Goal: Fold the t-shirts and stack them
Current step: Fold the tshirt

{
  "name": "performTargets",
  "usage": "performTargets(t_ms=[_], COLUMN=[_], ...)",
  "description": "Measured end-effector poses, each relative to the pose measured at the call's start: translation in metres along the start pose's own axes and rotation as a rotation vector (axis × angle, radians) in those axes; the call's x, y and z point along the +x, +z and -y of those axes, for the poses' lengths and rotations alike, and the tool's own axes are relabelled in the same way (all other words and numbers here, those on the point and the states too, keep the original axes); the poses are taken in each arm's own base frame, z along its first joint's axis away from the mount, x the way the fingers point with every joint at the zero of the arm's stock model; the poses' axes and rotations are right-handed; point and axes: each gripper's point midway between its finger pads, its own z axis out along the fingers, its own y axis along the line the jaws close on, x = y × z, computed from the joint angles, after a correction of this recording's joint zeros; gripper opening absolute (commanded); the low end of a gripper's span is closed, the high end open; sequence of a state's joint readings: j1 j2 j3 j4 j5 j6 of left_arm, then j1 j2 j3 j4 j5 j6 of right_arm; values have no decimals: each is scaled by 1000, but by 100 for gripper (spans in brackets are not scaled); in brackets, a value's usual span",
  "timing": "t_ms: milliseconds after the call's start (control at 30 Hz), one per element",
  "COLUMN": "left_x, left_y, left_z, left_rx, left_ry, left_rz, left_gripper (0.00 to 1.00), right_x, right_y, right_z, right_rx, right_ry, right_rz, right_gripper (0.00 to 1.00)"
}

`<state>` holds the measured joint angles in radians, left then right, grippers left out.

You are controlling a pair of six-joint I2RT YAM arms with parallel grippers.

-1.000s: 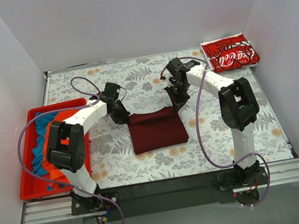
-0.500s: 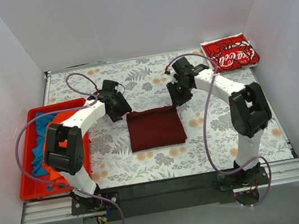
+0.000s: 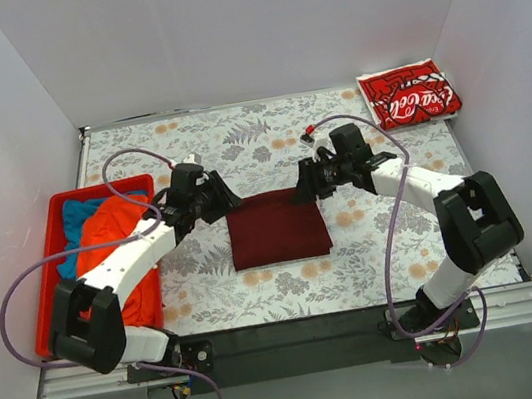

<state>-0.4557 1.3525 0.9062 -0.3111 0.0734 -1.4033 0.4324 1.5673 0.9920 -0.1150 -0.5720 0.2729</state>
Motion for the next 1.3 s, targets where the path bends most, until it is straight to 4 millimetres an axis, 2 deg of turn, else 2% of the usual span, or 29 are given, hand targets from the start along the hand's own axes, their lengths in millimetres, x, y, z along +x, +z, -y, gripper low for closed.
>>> performTargets(t_ms=[100, 200, 400, 467, 533, 633, 800, 867, 933, 1033, 1133, 1233, 1300], left_x=[8, 8, -5, -9, -19, -23, -26, -28, -33, -47, -55, -45, -22], left_y=[25, 53, 109, 120, 126, 131, 128, 122, 111, 82, 43, 10, 1], left_z=[-9, -20, -49, -51, -48, -47, -44, -42, -35, -14, 9, 23, 21], left_rx=[-16, -55, -127, -117, -102, -89, -81, -80, -67, -13, 69, 145, 170], left_ry=[-14, -38, -110, -136, -142, -149, -139, -136, -130, -114, -90, -70, -60], left_rz=[-25, -35, -40, -43, -22, -14, -12, -11, -1, 35, 80, 90, 61], left_gripper=[36, 35, 33, 33, 33, 35, 46, 49, 53, 54, 53, 48, 45], right_x=[-1, -8, -20, -24, -27, -37, -45, -43, -42, -46, -40, -19, 3], right_y=[17, 33, 63, 69, 72, 71, 61, 53, 38, 14, -8, -14, -11], right_z=[-3, 7, 60, 78, 91, 97, 99, 93, 79, 52, 21, -5, -17], right_rx=[-91, -145, -172, -173, -186, -225, -229, -228, -233, -263, -320, -378, -407], right_ry=[29, 62, 178, 218, 257, 289, 292, 293, 286, 241, 192, 159, 162], right_rz=[7, 23, 49, 59, 64, 75, 104, 110, 124, 156, 168, 136, 89], right_gripper=[50, 49, 50, 49, 53, 56, 56, 57, 57, 57, 57, 57, 57])
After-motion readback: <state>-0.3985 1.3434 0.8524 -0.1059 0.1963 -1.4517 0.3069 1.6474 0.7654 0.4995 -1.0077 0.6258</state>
